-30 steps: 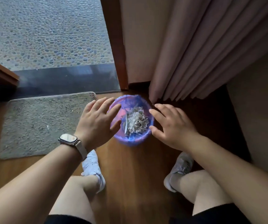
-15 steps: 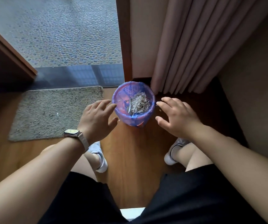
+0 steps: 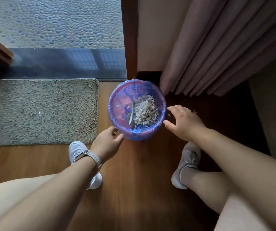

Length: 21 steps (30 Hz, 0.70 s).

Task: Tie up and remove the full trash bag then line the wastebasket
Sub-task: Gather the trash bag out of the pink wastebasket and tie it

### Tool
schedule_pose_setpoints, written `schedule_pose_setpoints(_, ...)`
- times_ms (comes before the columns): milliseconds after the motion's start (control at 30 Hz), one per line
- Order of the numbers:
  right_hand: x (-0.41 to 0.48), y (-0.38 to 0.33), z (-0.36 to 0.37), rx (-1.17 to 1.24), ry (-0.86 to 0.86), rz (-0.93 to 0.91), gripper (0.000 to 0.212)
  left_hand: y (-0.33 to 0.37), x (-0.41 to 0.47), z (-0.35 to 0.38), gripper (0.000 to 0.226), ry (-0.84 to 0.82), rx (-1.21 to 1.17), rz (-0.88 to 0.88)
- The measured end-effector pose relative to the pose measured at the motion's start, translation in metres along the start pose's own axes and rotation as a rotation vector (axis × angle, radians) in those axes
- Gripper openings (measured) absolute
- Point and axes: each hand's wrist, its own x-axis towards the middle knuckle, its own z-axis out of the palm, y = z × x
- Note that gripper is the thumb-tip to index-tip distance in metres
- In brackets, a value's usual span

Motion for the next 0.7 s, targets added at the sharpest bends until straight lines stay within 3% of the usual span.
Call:
schedule_pose_setpoints(167,0.047,0.02,0.035,0.045,-0.055,0.057,0.05,-0.013,0.031,0.046,0.047,-0.05,-0.226,-0.161)
schedule_pose_setpoints(333,0.057,0.03,0.073,-0.039,-0.06,-0.025,0.064,-0.012,0.045,0.081,0.05,-0.065,-0.536,-0.324)
schedule_pose_setpoints(567,0.046,0.043,0.094,-0.027,-0.055,-0.082,0.066,-0.008,0.047,0.106,0.03,-0.095,-0.79,-0.334)
schedule_pose_setpoints(700,0.04,0.037,0.095,-0.054,-0.052,-0.087,0.053,-0.005,0.047,0.099,0.028,-0.037,-0.813,-0.359)
